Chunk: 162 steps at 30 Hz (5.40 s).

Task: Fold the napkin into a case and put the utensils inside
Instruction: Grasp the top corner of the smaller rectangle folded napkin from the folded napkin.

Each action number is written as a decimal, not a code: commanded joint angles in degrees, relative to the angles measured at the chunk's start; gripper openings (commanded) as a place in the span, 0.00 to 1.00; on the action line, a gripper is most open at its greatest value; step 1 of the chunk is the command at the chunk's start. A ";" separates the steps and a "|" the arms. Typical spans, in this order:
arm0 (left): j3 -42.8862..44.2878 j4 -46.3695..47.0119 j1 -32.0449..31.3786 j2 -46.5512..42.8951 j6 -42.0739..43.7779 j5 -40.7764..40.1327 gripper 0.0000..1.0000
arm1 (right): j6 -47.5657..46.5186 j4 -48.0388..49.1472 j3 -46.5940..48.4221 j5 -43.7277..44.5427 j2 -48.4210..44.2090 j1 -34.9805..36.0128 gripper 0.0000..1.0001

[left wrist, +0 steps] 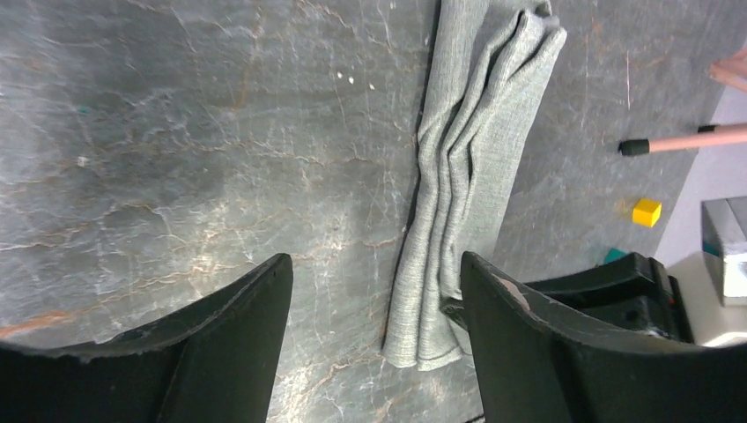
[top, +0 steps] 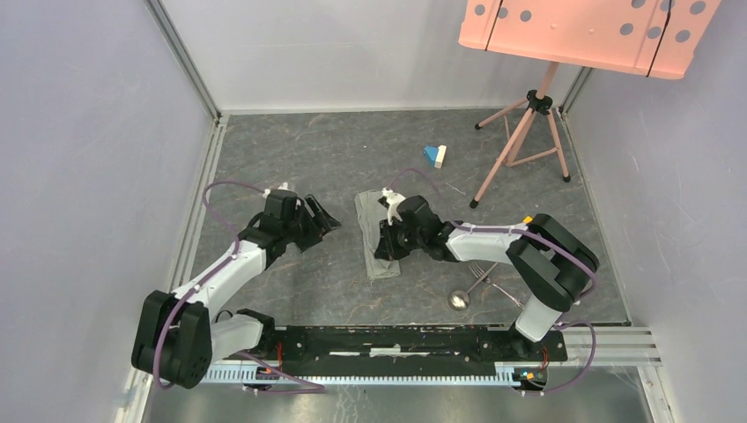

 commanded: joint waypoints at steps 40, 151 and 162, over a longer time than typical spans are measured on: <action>3.62 14.20 -12.30 27.31 0.89 3.32 0.35 | -6.75 -1.78 -0.74 8.39 -11.43 1.94 0.58; 33.95 -0.91 -21.87 39.47 24.81 -29.60 0.31 | -3.24 27.90 0.42 6.18 2.56 -8.22 0.00; 38.18 -5.21 -22.17 42.89 24.47 -31.22 0.28 | -3.00 27.95 0.65 5.99 2.85 -8.26 0.00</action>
